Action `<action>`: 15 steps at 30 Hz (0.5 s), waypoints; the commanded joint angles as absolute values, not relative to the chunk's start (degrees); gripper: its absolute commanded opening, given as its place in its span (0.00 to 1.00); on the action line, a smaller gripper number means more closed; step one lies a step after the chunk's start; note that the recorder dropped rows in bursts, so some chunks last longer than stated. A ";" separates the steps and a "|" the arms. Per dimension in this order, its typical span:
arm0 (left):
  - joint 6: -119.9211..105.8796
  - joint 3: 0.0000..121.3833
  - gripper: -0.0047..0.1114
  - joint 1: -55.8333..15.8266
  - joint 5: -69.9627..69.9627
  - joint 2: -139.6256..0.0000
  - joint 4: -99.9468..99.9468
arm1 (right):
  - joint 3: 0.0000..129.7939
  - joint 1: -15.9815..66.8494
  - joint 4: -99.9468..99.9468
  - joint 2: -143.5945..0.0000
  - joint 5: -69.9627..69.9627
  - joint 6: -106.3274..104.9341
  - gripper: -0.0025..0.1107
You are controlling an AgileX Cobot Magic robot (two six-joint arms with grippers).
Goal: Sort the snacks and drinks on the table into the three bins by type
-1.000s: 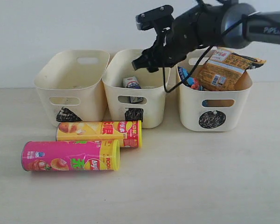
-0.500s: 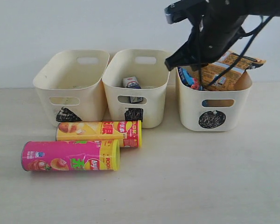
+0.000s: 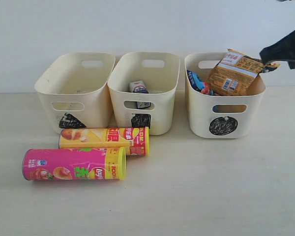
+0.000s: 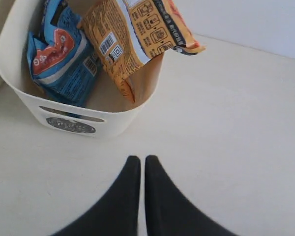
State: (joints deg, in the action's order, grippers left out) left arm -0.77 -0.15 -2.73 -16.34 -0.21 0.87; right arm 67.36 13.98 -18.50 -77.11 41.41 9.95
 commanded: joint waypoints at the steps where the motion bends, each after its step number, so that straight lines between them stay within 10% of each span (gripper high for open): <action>1: -0.89 0.00 0.07 -2.50 -15.92 0.00 0.89 | 60.64 13.60 -20.06 -67.69 36.32 15.21 0.02; 15: -0.89 0.00 0.07 -2.50 -15.92 0.00 0.89 | 41.34 13.72 -19.72 -42.23 26.32 19.54 0.02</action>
State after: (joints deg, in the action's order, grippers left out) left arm -0.77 -0.15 -2.73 -16.34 -0.21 0.87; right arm 43.41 13.86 -19.49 -45.64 27.46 19.28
